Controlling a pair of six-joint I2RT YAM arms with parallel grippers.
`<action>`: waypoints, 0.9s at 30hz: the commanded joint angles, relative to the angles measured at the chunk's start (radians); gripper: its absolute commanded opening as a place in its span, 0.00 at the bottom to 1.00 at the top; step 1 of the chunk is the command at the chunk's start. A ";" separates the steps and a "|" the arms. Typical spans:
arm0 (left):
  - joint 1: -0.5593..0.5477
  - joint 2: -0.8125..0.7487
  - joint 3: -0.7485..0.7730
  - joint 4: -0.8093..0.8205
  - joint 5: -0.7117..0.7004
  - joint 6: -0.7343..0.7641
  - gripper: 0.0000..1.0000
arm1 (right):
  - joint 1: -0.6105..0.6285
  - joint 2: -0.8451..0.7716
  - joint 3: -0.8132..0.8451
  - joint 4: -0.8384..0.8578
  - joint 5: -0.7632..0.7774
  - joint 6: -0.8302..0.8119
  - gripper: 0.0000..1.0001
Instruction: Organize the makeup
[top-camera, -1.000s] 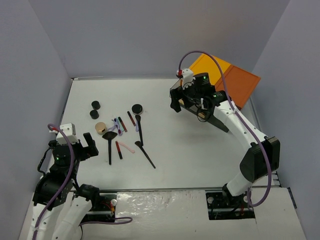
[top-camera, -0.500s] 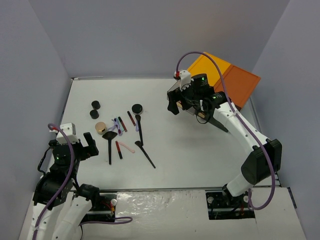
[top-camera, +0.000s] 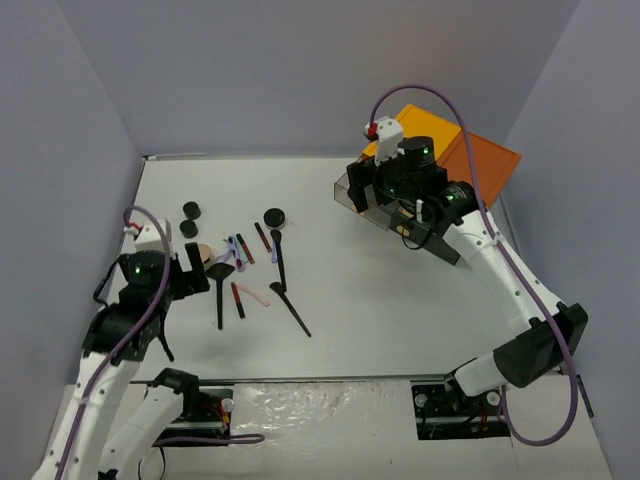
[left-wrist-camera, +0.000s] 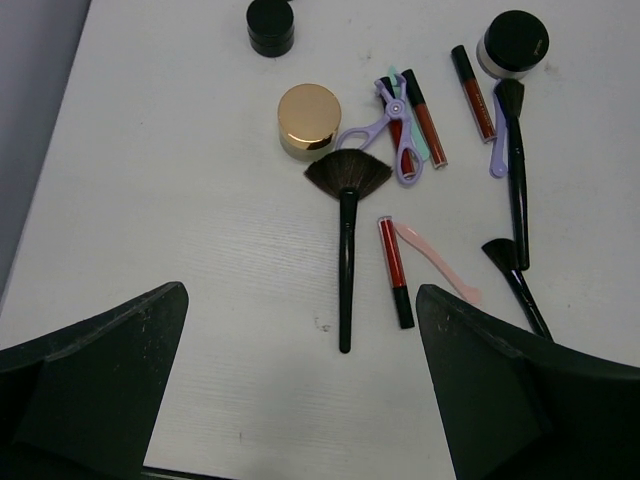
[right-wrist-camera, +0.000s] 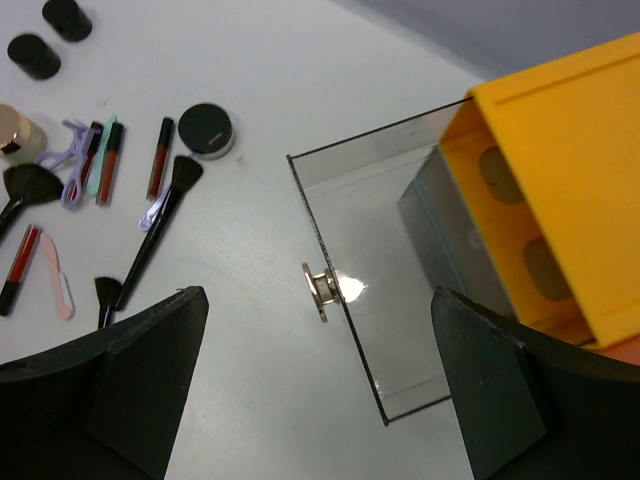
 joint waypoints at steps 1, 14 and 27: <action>-0.001 0.217 0.097 0.151 0.105 -0.059 0.97 | 0.006 -0.136 0.026 0.042 0.155 0.025 0.91; 0.024 0.841 0.324 0.300 0.255 -0.138 0.78 | 0.003 -0.352 -0.148 0.043 0.234 -0.001 0.93; 0.091 1.096 0.418 0.326 0.325 -0.107 0.62 | 0.000 -0.406 -0.236 0.043 0.269 -0.029 0.94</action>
